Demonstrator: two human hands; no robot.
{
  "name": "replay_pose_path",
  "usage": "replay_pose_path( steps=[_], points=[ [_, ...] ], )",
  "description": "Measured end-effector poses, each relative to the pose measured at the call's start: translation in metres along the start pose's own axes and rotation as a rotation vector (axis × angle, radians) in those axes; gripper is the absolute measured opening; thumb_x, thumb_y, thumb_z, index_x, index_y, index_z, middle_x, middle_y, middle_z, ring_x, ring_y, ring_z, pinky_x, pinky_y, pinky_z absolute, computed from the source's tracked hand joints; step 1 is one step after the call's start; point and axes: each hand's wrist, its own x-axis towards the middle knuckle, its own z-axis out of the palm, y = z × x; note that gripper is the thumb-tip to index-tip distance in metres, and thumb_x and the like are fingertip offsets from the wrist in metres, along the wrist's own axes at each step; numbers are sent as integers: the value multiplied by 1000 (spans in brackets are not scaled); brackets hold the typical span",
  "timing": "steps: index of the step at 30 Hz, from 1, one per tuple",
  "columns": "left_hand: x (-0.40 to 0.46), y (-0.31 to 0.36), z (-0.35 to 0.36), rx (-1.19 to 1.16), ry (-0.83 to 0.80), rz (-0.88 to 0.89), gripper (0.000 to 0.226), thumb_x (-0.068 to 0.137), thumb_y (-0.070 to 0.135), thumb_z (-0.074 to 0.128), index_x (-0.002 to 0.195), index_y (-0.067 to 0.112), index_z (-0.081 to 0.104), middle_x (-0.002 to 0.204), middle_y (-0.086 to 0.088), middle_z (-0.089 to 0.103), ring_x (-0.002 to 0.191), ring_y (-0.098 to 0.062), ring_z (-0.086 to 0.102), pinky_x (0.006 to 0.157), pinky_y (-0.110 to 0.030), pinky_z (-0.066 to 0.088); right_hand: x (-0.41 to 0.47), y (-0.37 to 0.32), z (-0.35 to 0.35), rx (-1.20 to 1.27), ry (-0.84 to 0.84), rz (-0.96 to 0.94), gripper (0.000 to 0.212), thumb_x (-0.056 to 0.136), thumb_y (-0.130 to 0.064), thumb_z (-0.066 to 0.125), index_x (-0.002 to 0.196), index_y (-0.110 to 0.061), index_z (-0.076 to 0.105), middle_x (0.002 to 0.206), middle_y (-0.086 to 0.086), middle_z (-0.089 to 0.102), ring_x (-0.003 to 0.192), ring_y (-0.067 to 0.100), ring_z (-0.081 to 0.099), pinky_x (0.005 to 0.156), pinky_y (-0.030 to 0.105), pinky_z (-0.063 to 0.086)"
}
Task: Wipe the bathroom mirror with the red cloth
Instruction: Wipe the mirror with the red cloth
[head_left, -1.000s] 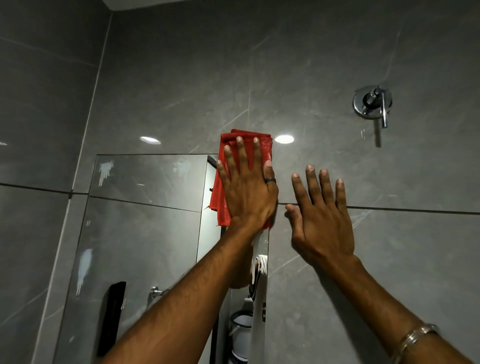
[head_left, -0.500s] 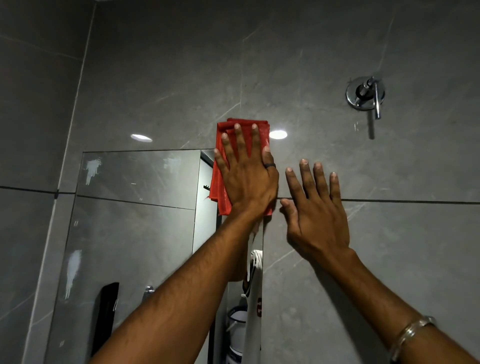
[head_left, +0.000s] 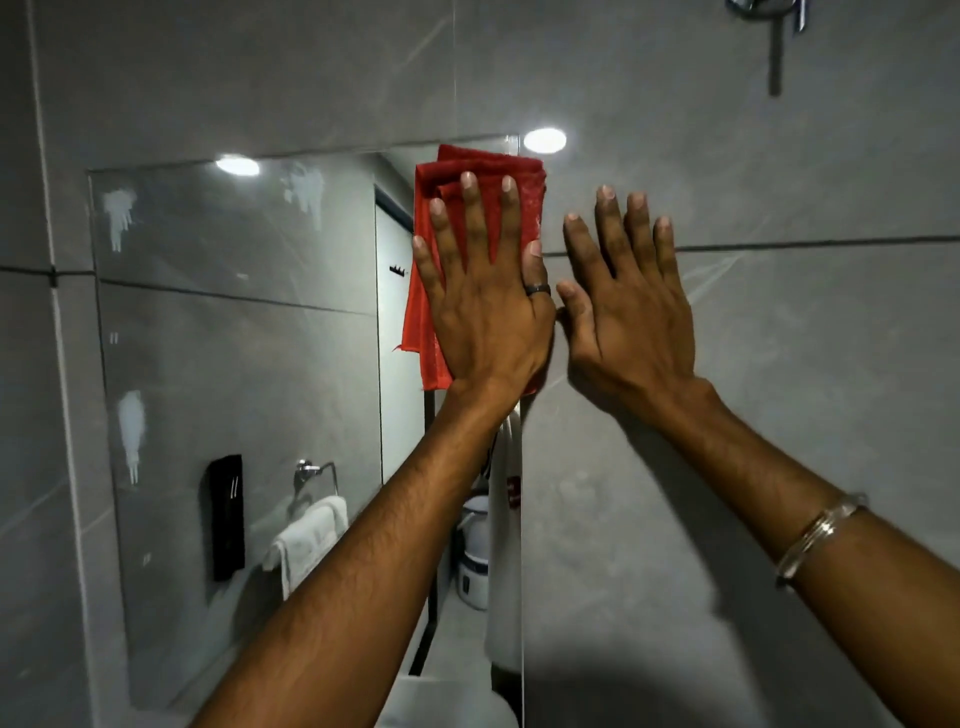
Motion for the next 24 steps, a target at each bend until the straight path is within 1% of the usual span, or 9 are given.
replay_pose_path(
  steps=[3,5,10,15,17,18,20,22,24],
  points=[
    [-31,-4,0,-20,-1,6,63,110,49,14,165,19,15,174,-13,13,161,-37,8,130,-59,8,-20,-5,-2,67,-1,3,65,107,-47,22,165,-18,11,173,13,3,160,31,-1,131,50,1],
    [-56,-8,1,-24,-11,0,63,110,49,12,165,18,17,173,-14,15,161,-38,11,130,-59,8,-38,-7,-3,86,-14,-13,65,107,-45,26,164,-15,15,172,16,7,160,35,2,131,50,3],
    [-128,-20,5,-16,-43,-28,63,110,50,19,163,16,23,171,-15,23,159,-40,17,129,-59,9,-89,-15,-4,115,-45,-24,65,105,-40,35,162,-9,24,169,24,17,157,42,11,129,54,8],
    [-206,-31,8,-11,-104,-50,61,110,48,25,163,18,18,170,-14,20,159,-40,16,129,-59,10,-150,-31,-2,125,-131,-39,64,105,-39,32,160,-6,26,166,28,21,155,45,14,128,53,6],
    [-242,-36,9,-27,-100,-63,61,110,46,31,163,19,20,169,-14,24,160,-38,12,129,-59,12,-176,-34,0,126,-150,-32,63,106,-39,31,160,-7,26,166,28,22,154,44,14,128,51,4],
    [-264,-40,8,-48,-102,-69,62,109,44,34,164,19,19,168,-14,26,161,-36,8,129,-59,12,-190,-35,2,125,-153,-33,63,106,-40,29,159,-6,27,165,29,23,153,44,14,128,51,4],
    [-306,-48,7,-95,-126,-62,64,109,43,34,165,24,9,168,-14,23,162,-35,1,130,-58,8,-216,-35,5,130,-154,-46,63,106,-40,26,158,-5,31,163,30,27,152,45,16,128,51,6],
    [-351,-55,4,-119,-184,-52,65,109,44,29,165,28,0,167,-13,22,160,-38,8,129,-58,7,-241,-37,7,142,-174,-55,62,106,-41,25,156,-4,35,162,31,30,152,45,17,128,51,7],
    [-391,-61,-1,-156,-222,-46,64,109,46,25,165,30,0,167,-11,22,154,-41,18,125,-61,15,-262,-39,8,138,-205,-53,61,106,-40,28,155,-5,36,161,30,31,152,44,19,128,50,6]
  ],
)
